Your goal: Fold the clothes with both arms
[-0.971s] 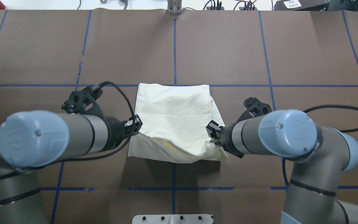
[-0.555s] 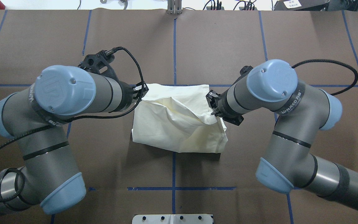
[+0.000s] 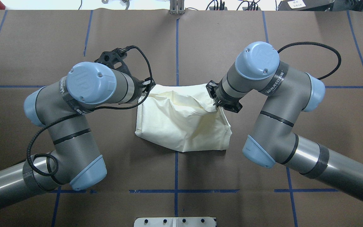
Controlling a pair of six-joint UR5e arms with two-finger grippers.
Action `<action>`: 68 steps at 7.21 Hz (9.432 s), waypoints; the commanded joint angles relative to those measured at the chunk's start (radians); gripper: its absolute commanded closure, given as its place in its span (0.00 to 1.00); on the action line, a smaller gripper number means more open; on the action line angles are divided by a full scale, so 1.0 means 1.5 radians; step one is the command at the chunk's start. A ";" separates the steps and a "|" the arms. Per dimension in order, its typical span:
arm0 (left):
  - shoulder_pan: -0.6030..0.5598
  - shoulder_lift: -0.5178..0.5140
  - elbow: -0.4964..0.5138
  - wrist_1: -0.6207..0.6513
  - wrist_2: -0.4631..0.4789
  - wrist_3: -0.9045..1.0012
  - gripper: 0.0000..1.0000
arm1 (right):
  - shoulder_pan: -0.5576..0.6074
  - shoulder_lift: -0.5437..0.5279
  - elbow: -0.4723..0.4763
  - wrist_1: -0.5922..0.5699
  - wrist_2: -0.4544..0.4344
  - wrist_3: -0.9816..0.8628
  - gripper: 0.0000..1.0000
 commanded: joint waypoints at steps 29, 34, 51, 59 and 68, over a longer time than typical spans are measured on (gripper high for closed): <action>0.041 0.168 0.187 -0.815 -0.352 0.009 1.00 | 0.042 0.039 -0.169 0.142 0.030 -0.039 1.00; 0.015 0.073 0.226 -0.691 -0.258 -0.035 1.00 | 0.045 0.039 -0.169 0.142 0.031 -0.039 1.00; -0.014 0.229 0.125 -0.686 -0.211 -0.032 1.00 | 0.091 0.037 -0.147 0.144 0.094 -0.156 0.00; -0.052 0.235 0.126 -0.668 -0.213 0.016 1.00 | -0.029 0.041 -0.148 0.141 -0.040 -0.162 1.00; -0.151 0.318 0.127 -0.649 -0.252 0.222 1.00 | 0.225 0.122 -0.383 0.219 0.140 -0.382 1.00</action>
